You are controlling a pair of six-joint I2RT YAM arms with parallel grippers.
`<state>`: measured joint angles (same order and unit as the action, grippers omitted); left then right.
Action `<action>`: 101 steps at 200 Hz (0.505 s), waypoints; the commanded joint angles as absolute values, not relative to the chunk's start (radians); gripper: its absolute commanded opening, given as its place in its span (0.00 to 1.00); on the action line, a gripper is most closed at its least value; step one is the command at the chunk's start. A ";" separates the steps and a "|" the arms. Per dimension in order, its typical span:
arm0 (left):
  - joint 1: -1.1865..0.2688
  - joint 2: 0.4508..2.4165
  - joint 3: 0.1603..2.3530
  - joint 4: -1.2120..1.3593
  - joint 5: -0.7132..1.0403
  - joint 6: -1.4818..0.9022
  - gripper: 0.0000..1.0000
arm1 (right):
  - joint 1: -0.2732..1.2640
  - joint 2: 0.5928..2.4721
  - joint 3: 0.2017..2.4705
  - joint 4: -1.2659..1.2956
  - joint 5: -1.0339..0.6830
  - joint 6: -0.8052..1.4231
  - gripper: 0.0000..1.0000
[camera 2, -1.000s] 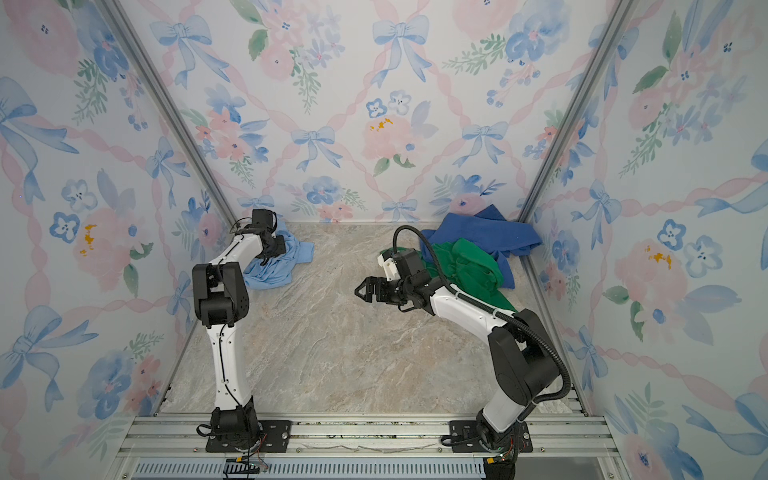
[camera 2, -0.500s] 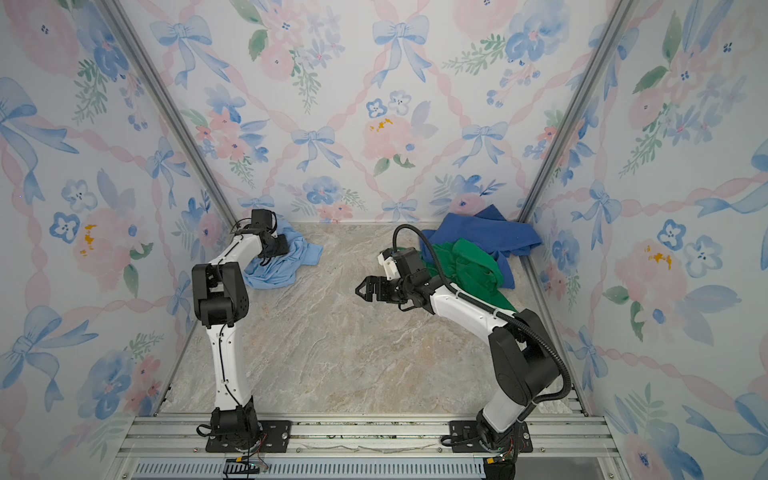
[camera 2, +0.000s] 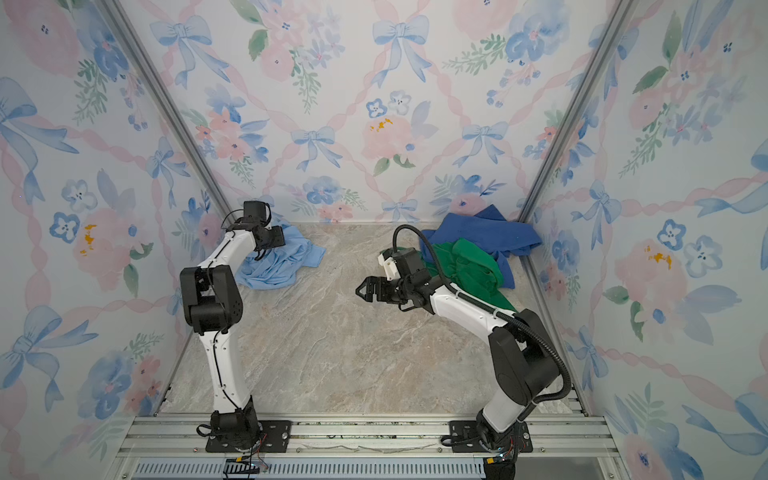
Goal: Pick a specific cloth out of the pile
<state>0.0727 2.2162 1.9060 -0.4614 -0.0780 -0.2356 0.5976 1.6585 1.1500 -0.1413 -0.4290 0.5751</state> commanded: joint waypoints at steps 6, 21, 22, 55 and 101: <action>0.075 2.162 1.867 -0.457 -0.074 -0.221 0.67 | 0.608 1.649 1.166 -0.129 -0.432 0.579 0.97; 0.076 2.139 1.847 -0.457 -0.052 -0.219 0.72 | 0.609 1.649 1.168 -0.126 -0.433 0.579 0.97; 0.076 2.136 1.846 -0.457 -0.050 -0.219 0.72 | 0.609 1.650 1.169 -0.127 -0.433 0.580 0.97; 0.058 1.910 1.578 -0.295 -0.054 -0.223 0.98 | 0.586 1.630 1.168 -0.165 -0.386 0.532 0.97; -0.045 1.350 0.633 0.510 -0.439 -0.087 0.98 | 0.400 1.417 0.950 -0.030 -0.116 0.401 0.97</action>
<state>0.0204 1.5208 1.0119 -0.0105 -0.1791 -0.2058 0.4896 1.5452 1.0584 -0.1154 -0.3279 0.5163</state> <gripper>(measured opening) 0.978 0.969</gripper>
